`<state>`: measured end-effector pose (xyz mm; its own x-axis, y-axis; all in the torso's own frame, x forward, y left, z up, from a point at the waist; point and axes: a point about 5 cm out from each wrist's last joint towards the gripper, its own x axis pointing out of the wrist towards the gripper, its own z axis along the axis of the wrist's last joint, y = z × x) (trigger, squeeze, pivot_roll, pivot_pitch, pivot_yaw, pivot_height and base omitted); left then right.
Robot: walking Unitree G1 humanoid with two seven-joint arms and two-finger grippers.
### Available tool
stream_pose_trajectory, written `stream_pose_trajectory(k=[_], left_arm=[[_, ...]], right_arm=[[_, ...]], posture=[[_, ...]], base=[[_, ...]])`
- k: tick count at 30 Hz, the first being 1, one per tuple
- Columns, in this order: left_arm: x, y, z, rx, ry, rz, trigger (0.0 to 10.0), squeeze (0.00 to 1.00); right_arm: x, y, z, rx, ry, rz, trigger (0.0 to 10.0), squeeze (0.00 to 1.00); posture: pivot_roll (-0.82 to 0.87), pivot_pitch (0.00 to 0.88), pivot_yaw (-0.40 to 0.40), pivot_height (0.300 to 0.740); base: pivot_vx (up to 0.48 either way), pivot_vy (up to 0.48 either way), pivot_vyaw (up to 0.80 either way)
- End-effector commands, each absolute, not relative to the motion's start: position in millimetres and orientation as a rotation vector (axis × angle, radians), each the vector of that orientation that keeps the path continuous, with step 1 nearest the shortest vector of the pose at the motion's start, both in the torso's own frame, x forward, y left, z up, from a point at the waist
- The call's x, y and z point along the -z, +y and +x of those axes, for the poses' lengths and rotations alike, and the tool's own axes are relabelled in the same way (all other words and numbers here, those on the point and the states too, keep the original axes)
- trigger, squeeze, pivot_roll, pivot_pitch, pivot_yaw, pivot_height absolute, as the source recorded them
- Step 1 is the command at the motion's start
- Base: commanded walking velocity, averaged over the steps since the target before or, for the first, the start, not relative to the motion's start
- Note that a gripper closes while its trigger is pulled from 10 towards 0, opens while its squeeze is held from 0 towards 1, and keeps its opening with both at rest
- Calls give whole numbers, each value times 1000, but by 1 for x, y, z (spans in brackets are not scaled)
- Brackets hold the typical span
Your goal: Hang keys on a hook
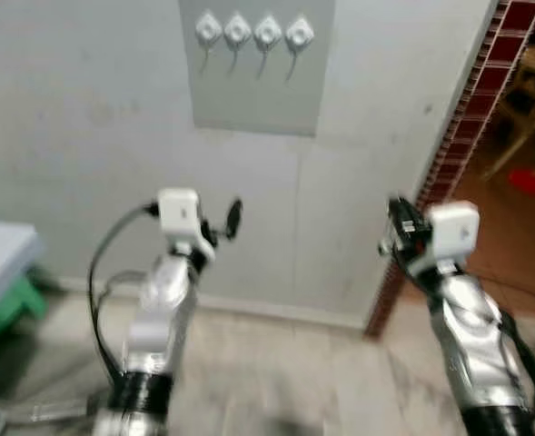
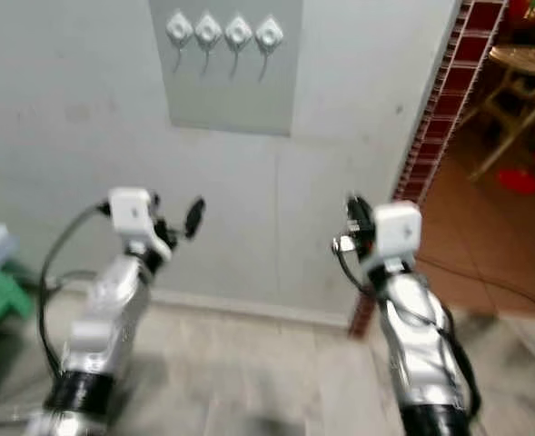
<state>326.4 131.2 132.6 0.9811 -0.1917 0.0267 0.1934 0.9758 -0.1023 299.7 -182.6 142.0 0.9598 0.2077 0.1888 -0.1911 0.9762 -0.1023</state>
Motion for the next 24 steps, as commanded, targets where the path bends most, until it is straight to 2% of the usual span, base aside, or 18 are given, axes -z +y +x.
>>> stream_pose_trajectory(k=[1, 12, 16, 18, 24], left_arm=[[-138, 137, 329, 172, -34, -100, 10000, 0], [-128, 142, 310, 97, -4, -158, 10000, 0], [-144, 139, 313, 111, -94, -112, 10000, 0], [-143, 133, 313, 189, -110, -182, 10000, 0], [-149, 131, 320, 160, -107, -122, 10000, 0]], right_arm=[[-145, -180, 302, -216, -206, -73, 10000, 0], [-135, -173, 291, -238, -171, -44, 10000, 0], [-141, -170, 295, -215, -196, -12, 10000, 0], [-137, -168, 297, -215, -191, -10, 10000, 0], [-147, -169, 304, -195, -231, -14, 10000, 0]], posture=[[-44, 0, -16, 740], [-38, 55, -6, 740], [-35, 52, -5, 740], [-38, 37, -3, 740], [-33, 1, 1, 740]], base=[[0, 0, 0], [0, 0, 0], [0, 0, 0], [0, 0, 0], [0, 0, 0]])
